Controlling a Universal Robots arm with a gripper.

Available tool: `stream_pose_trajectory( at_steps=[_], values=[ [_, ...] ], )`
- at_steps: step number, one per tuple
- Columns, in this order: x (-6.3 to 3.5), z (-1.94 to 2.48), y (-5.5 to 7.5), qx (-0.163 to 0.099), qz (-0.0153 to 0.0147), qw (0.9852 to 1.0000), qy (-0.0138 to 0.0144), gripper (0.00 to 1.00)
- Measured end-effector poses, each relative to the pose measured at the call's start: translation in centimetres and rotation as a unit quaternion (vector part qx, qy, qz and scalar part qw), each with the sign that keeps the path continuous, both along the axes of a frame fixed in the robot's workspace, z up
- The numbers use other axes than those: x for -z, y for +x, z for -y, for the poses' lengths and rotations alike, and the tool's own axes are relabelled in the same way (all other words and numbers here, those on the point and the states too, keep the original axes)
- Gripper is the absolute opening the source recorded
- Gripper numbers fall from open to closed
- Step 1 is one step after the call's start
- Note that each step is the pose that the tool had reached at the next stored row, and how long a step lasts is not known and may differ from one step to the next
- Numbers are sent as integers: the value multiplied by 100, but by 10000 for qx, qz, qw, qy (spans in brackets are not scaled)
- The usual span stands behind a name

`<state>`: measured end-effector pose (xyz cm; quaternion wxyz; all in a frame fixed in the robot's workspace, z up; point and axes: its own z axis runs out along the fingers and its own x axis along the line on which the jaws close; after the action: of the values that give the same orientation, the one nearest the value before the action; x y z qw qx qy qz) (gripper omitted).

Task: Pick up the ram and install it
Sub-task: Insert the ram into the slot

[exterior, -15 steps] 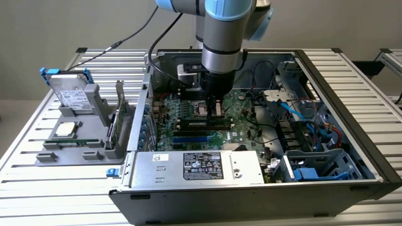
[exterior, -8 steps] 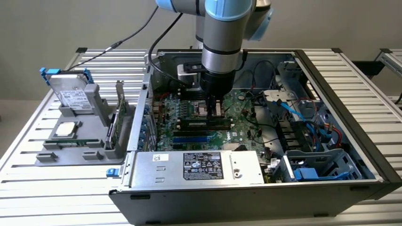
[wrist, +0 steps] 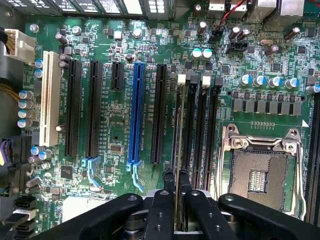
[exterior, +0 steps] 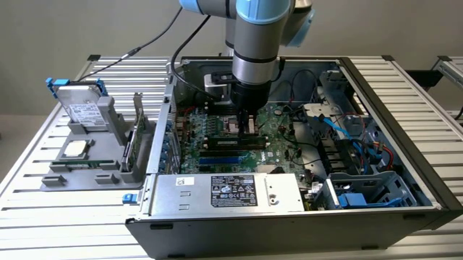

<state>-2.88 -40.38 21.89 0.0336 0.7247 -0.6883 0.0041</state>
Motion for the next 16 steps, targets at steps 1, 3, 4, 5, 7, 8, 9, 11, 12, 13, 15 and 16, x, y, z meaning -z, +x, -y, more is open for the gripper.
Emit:
stream_pose_trajectory(
  at_steps=[1, 3, 4, 5, 7, 8, 9, 11, 12, 13, 15, 16],
  values=[
    [0, 0, 0, 0, 0, 10000, 0, 14],
    [0, 0, 0, 0, 0, 10000, 0, 14],
    [0, 0, 0, 0, 0, 10000, 0, 14],
    [0, 0, 0, 0, 0, 10000, 0, 14],
    [0, 0, 0, 0, 0, 10000, -1, 22],
    [0, 0, 0, 0, 0, 10000, 0, 28],
    [0, 0, 0, 0, 0, 10000, 0, 34],
    [0, 0, 0, 0, 0, 10000, 0, 40],
    [-10, 0, 0, 1, 0, 10000, 1, 40],
    [-31, 0, 0, 1, 0, 10000, 0, 46],
    [-102, 0, 0, 1, 0, 10000, 0, 46],
    [-144, 0, -1, 1, 0, 10000, -1, 46]
  ],
)
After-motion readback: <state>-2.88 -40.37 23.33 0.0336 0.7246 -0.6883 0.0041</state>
